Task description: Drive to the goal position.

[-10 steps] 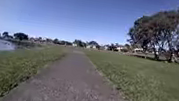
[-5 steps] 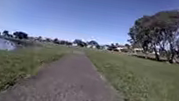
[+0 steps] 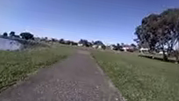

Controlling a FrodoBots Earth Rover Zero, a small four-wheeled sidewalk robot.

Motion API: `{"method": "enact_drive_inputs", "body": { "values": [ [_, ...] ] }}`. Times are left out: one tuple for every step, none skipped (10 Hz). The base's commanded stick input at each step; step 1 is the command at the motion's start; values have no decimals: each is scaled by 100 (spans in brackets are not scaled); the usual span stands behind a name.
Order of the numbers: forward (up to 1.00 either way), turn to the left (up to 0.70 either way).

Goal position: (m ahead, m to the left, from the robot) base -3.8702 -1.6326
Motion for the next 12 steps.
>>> {"method": "enact_drive_inputs", "body": {
  "values": [
    [70,0],
    [70,0],
    [70,0],
    [70,0],
    [70,0],
    [70,0],
    [70,0],
    [70,0],
    [70,0],
    [70,0],
    [70,0],
    [70,0]
  ]
}}
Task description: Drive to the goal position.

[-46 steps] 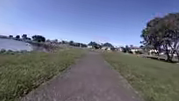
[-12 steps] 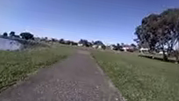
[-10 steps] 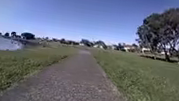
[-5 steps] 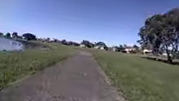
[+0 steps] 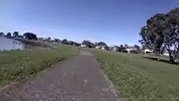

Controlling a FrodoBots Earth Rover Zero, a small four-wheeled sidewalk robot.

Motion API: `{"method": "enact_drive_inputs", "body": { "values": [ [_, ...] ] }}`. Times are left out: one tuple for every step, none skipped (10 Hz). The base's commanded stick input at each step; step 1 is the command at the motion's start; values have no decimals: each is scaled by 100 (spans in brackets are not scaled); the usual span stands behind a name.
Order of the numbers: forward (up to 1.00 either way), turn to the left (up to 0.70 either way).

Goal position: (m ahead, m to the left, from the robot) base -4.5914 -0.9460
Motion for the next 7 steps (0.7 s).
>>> {"method": "enact_drive_inputs", "body": {
  "values": [
    [70,0],
    [70,0],
    [70,0],
    [70,0],
    [70,0],
    [70,0],
    [70,0]
  ]
}}
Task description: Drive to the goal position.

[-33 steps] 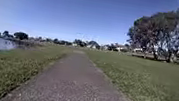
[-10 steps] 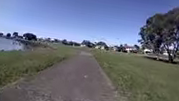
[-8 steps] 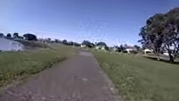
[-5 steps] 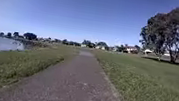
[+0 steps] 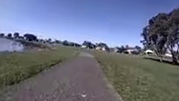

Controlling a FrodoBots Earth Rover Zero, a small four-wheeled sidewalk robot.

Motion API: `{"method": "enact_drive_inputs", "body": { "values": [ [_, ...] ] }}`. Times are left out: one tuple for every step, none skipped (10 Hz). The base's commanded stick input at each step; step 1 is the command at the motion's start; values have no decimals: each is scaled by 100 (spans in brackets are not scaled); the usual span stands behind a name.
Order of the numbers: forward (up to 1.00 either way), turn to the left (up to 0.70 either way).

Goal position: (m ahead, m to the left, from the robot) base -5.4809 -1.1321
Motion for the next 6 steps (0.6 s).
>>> {"method": "enact_drive_inputs", "body": {
  "values": [
    [70,0],
    [70,0],
    [70,0],
    [70,0],
    [70,0],
    [70,0]
  ]
}}
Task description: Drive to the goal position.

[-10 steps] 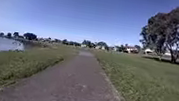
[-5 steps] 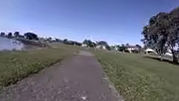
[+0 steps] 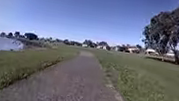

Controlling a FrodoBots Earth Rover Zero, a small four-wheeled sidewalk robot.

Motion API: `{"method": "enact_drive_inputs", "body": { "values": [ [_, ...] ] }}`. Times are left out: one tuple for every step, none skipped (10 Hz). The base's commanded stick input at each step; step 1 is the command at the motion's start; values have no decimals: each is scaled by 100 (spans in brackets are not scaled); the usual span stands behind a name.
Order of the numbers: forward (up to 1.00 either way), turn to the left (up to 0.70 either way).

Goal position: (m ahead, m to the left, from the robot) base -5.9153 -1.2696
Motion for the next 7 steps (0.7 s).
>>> {"method": "enact_drive_inputs", "body": {
  "values": [
    [70,0],
    [70,0],
    [70,0],
    [70,0],
    [70,0],
    [70,0],
    [70,0]
  ]
}}
